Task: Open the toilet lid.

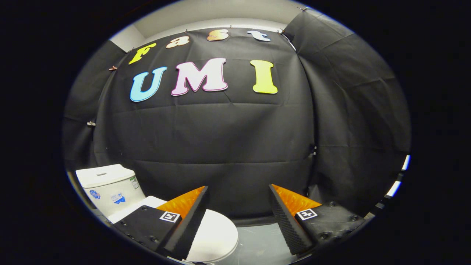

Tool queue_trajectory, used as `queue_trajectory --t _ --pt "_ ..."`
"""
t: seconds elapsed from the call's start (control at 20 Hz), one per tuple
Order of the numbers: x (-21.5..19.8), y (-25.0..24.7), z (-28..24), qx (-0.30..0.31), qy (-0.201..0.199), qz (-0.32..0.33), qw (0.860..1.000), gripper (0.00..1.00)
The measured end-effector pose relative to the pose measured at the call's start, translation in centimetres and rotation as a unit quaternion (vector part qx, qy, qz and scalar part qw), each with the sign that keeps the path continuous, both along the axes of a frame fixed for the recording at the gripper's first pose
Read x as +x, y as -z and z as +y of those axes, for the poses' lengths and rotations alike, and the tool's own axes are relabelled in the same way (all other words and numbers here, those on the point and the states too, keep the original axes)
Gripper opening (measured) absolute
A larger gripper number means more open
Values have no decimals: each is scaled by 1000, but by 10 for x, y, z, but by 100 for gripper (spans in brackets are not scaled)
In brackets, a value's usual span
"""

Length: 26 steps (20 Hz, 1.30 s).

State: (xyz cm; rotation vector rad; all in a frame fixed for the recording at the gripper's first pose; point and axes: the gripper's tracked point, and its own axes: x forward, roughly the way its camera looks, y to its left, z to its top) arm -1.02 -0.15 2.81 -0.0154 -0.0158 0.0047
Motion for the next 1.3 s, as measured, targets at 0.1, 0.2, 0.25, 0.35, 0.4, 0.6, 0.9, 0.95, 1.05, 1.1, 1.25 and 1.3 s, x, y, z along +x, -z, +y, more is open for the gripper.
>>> queue_trajectory --t 0.1,0.2,0.25,0.35,0.4,0.6,0.9,0.95,1.05,1.1,1.25,1.3 --pt "-5 9 4 5 -5 16 1000 99" --pt "-12 20 7 20 -9 29 999 99" --pt "-16 27 8 28 -11 36 999 98" --pt "-25 43 11 40 -12 49 998 99" --pt "-30 53 11 44 -11 57 997 99" --pt "-47 95 9 67 -7 102 993 99" --pt "-65 154 -5 115 11 170 979 99" --pt "-66 165 -7 128 12 189 973 99" --pt "-70 185 -4 172 14 219 960 98" --pt "-73 196 0 199 9 236 951 98" --pt "-81 219 12 277 -1 271 922 96" --pt "-87 227 17 300 -6 282 911 95"
